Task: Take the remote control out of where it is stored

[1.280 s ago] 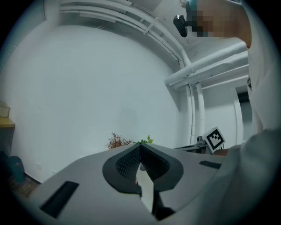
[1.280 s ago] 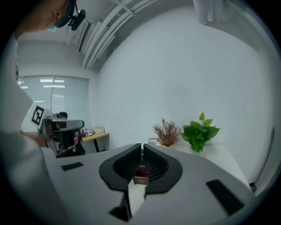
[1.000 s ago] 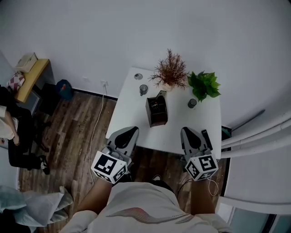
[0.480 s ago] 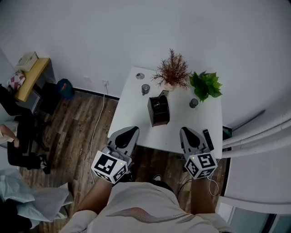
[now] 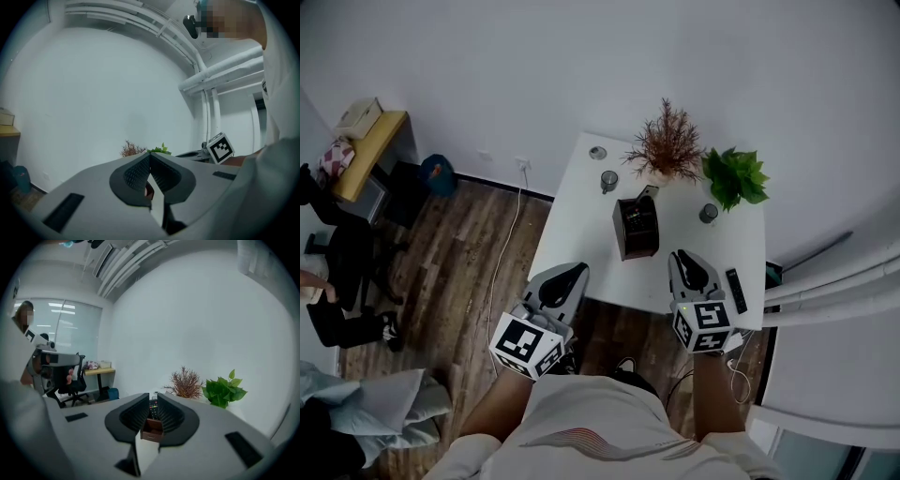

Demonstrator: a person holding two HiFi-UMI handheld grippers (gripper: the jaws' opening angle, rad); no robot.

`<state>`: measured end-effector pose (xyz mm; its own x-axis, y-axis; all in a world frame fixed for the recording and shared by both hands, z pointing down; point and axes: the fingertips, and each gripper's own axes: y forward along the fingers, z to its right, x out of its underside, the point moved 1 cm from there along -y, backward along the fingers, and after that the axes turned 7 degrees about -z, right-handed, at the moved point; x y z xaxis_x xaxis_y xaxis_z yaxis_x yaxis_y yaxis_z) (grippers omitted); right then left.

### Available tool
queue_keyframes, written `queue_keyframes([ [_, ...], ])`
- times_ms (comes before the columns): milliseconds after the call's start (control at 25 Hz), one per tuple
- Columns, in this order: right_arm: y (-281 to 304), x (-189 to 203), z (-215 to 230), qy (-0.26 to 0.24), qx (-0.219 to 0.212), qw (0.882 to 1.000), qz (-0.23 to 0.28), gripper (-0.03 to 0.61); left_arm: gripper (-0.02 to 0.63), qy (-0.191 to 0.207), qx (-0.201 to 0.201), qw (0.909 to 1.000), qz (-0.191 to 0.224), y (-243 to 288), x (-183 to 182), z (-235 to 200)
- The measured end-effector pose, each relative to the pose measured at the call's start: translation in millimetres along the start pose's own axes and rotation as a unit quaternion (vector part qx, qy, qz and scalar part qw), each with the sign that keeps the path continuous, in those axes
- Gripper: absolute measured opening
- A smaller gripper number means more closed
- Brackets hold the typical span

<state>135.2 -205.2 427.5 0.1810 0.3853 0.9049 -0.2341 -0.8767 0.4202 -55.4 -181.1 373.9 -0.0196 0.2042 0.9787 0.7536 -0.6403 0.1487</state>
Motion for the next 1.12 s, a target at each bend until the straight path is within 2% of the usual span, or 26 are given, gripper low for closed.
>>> queue_keyframes([
  [40,11.3,0.6,-1.6,-0.008,0.000,1.000,-0.011,0.055,0.008,-0.001,-0.002,1.0000,-0.001,-1.1,2.1,-2.4],
  [120,35.7,2.5,-6.4,-0.018,-0.005,0.999,-0.032,0.154,0.008,-0.005,-0.006,1.0000,-0.005,-3.7,7.7,-8.3],
  [160,48.0,3.0,-8.2,-0.023,-0.002,0.999,-0.039,0.166,0.008,-0.008,-0.009,0.9999,-0.008,-5.2,10.7,-12.1],
  [400,115.5,9.6,-11.8,-0.040,0.029,0.997,-0.060,0.196,0.008,-0.028,-0.023,0.9992,-0.018,-12.5,25.7,-39.4],
  [680,176.0,32.2,-9.4,-0.045,0.061,0.994,-0.083,0.201,0.008,-0.038,-0.031,0.9983,-0.031,-12.1,34.5,-70.0],
  [880,198.7,48.1,-7.0,-0.050,0.073,0.991,-0.105,0.204,0.008,-0.045,-0.031,0.9975,-0.044,-8.8,41.8,-86.6],
  [1120,209.7,52.7,-5.0,-0.036,0.077,0.991,-0.105,0.204,0.008,-0.048,-0.025,0.9974,-0.048,-0.7,45.1,-99.6],
])
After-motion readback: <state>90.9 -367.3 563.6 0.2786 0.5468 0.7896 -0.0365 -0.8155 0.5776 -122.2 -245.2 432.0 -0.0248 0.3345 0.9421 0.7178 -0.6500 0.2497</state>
